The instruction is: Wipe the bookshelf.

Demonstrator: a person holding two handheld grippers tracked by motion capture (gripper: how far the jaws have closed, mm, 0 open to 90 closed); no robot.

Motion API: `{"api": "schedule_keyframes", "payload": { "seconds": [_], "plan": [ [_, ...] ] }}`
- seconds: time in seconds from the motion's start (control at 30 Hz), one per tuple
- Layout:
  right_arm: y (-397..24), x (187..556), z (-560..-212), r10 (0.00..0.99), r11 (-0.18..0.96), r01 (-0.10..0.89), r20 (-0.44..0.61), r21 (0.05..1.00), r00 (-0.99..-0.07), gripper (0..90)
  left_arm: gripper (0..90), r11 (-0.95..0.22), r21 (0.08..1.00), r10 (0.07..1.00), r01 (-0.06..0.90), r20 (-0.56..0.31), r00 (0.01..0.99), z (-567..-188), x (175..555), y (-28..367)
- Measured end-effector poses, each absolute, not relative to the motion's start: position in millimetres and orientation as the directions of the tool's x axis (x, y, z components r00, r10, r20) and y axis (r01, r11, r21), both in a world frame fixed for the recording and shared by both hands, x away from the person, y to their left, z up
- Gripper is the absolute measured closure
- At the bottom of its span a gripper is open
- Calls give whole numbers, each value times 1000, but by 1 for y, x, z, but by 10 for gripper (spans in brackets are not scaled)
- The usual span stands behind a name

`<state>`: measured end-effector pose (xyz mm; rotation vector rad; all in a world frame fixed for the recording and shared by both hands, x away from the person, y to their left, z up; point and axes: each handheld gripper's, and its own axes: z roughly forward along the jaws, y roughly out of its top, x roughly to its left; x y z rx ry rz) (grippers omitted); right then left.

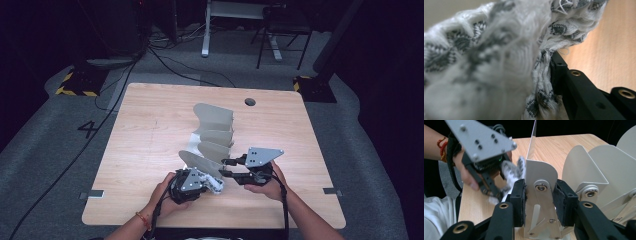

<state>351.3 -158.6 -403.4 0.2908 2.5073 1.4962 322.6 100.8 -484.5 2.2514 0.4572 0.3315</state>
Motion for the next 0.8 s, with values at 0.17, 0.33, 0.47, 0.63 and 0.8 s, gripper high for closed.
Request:
{"api": "schedule_keyframes", "payload": {
  "seconds": [0.17,0.33,0.47,0.63,0.8],
  "plan": [
    [-159,351,-404,275,459,67,-70,886,-959,644,749,-601,753,496,267,89,864,-481,329,124],
    [-159,351,-404,275,460,64,-74,886,-959,651,730,-533,801,577,273,108,810,-461,339,152],
    [-160,351,-404,272,458,67,-68,887,-960,652,730,-487,839,588,242,110,801,-449,339,161],
    [-159,351,-404,278,457,71,-66,887,-958,653,738,-454,876,544,162,129,829,-435,334,150],
    [-159,351,-404,278,458,72,-66,886,-958,656,742,-407,910,478,85,133,868,-424,327,132]
  ]
}}
